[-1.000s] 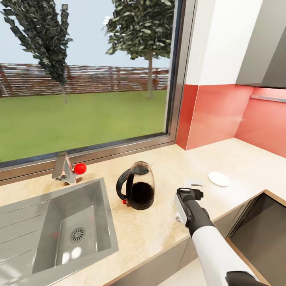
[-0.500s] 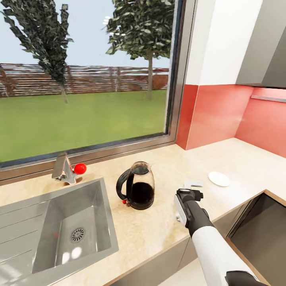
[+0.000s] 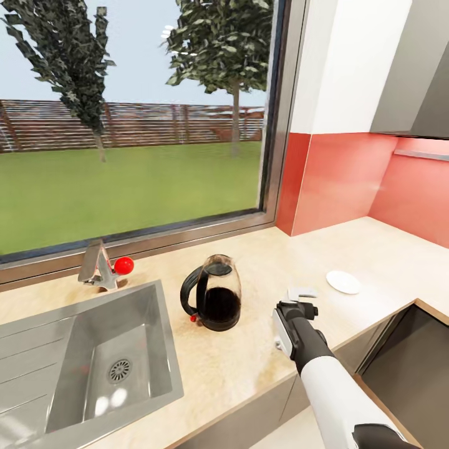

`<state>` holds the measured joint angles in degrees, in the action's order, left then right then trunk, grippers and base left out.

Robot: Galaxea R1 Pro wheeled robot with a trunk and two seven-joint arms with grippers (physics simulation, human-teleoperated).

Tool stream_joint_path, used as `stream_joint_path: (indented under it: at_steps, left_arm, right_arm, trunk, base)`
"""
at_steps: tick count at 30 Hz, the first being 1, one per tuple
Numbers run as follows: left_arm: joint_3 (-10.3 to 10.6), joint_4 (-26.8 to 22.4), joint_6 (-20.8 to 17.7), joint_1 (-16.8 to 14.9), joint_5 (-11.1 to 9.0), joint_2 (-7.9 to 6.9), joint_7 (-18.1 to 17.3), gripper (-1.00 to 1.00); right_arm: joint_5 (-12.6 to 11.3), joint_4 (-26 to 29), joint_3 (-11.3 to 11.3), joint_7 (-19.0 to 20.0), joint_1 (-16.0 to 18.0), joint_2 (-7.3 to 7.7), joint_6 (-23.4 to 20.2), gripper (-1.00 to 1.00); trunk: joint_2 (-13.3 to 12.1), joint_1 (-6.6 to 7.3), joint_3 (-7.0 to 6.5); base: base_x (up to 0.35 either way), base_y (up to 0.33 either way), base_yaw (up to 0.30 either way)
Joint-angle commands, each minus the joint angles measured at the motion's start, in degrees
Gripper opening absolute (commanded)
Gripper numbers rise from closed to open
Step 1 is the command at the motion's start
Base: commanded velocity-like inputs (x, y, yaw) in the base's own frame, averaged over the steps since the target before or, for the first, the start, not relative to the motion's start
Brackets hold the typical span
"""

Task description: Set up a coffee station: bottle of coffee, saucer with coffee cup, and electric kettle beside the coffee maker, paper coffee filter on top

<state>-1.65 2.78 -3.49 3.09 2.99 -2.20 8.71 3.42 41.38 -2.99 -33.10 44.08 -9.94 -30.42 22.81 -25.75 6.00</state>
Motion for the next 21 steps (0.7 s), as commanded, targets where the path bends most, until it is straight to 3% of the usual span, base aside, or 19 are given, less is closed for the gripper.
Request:
stream_joint_path:
  at_steps: [1,21]
  left_arm:
    - [-0.19,-0.06,-0.2,-0.01,0.33,0.0,0.13,1.0]
    - [-0.02,-0.14,0.41,0.52,0.36,0.15,-0.01,1.0]
  right_arm:
    - [0.36,0.05,-0.17,0.05,0.04,-0.06,-0.4,1.0]
    - [-0.2,-0.33,-0.43,0.23,-0.05,-0.06,-0.15,1.0]
  trunk:
    - [0.11,-0.03,0.11]
    - [0.11,-0.03,0.11]
  base:
    - [0.0,0.0,0.0]
    - [0.0,-0.028,0.0]
